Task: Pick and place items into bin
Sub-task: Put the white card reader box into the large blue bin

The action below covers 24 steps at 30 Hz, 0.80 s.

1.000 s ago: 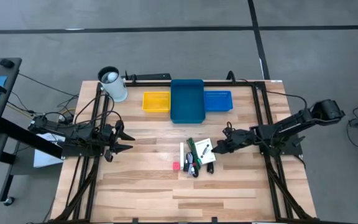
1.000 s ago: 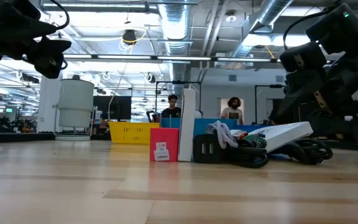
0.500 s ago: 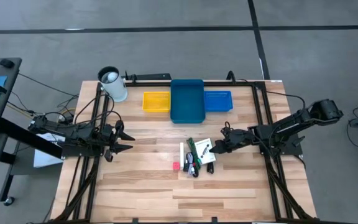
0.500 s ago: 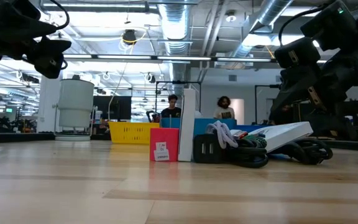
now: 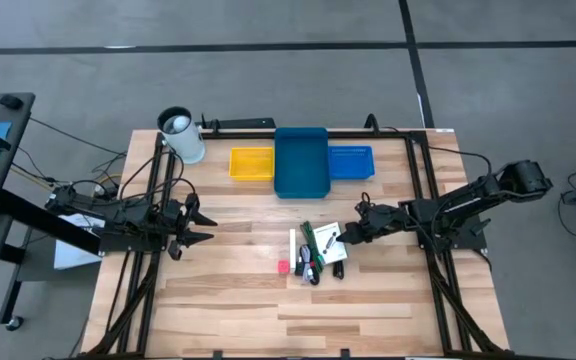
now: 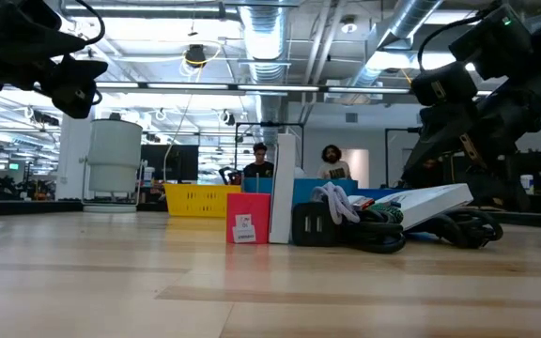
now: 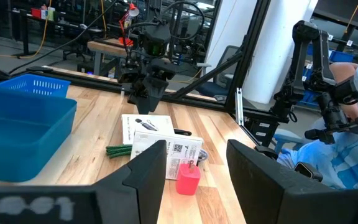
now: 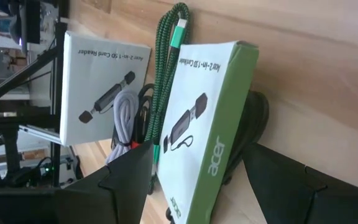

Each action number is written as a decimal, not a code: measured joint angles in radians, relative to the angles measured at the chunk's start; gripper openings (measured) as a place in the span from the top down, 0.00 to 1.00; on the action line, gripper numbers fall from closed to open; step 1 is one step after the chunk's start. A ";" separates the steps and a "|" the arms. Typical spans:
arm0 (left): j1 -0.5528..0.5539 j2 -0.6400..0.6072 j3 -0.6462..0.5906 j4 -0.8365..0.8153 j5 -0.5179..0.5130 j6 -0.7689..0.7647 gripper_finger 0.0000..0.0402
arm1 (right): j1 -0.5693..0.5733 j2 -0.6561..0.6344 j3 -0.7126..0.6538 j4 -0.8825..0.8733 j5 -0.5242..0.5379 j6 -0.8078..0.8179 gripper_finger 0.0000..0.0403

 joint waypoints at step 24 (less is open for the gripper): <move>0.000 0.000 0.000 0.000 0.000 0.000 0.60 | 0.023 0.000 0.000 0.010 0.002 0.030 0.39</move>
